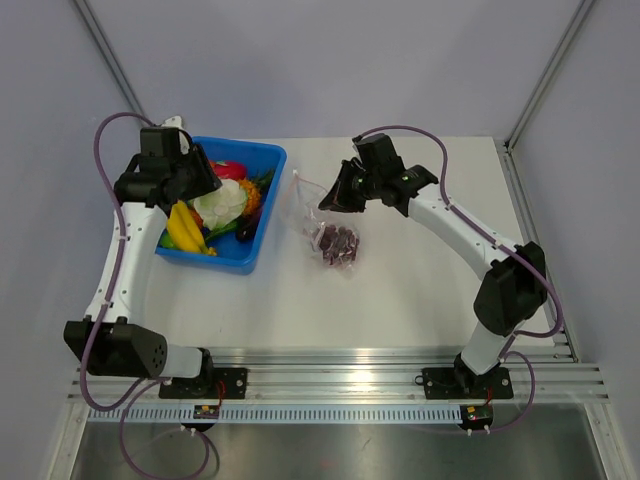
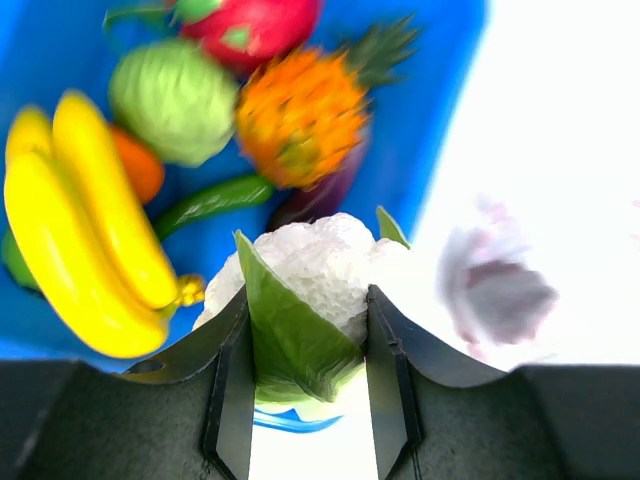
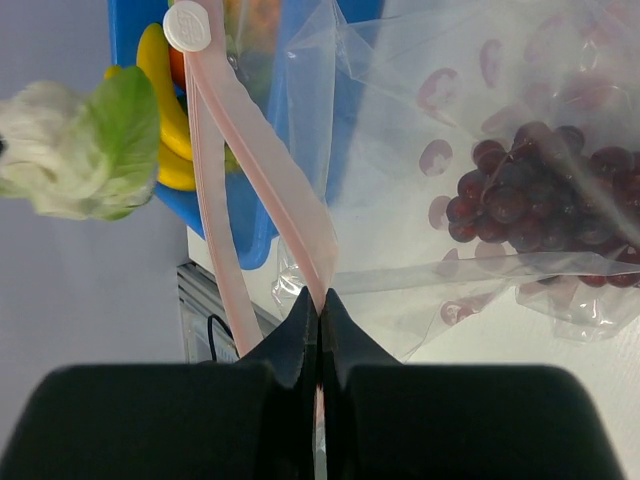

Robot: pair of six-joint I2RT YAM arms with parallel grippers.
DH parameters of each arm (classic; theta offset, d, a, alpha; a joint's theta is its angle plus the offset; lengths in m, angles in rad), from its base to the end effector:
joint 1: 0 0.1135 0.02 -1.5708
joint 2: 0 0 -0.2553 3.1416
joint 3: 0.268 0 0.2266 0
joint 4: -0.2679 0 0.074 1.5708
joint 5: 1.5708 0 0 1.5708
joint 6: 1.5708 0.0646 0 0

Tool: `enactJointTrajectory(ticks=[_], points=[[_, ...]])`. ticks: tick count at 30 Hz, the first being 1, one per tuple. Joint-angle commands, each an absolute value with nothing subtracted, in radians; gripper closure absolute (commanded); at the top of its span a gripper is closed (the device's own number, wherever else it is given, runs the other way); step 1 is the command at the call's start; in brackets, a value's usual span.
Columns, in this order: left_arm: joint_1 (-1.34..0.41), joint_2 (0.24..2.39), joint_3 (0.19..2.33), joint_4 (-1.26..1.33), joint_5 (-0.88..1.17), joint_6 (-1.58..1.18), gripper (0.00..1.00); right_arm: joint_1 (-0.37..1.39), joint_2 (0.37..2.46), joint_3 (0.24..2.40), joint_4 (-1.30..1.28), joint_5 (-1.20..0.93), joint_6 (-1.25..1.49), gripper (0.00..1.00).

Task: Place the food in the zip-top bag and seal the zipper
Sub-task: Pick up the fake vegetable from the bin, then place the fake vegetable in the zipper food storage bag.

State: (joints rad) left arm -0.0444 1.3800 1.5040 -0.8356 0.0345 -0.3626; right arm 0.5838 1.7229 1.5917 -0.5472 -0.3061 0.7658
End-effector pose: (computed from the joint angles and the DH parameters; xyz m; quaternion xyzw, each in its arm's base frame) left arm 0.2856 -0.0149 0.3603 -0.1369 0.8986 -0.0995 0.4047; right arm 0.3136 0.2305 0.3117 0.0155 0.8938 0.3739 0.2471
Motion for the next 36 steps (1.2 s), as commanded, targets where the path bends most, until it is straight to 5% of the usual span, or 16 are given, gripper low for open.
enactJointTrajectory(ticks=[1,13,21,28,36], points=[[-0.103,1.335,1.633,-0.795,0.139,-0.351,1.00,0.604,1.740,1.649,-0.537,-0.313,0.752,1.00],[-0.253,1.342,1.733,-0.661,0.446,-0.264,1.00,0.620,1.744,1.671,-0.540,-0.314,0.756,1.00],[-0.253,1.307,1.451,-0.316,0.784,-0.282,1.00,0.620,1.703,1.647,-0.535,-0.331,0.755,1.00],[-0.253,1.318,1.267,-0.109,0.864,-0.388,1.00,0.620,1.678,1.638,-0.517,-0.342,0.759,1.00],[-0.255,1.390,1.218,-0.166,0.770,-0.341,1.00,0.620,1.651,1.623,-0.469,-0.399,0.773,1.00]])
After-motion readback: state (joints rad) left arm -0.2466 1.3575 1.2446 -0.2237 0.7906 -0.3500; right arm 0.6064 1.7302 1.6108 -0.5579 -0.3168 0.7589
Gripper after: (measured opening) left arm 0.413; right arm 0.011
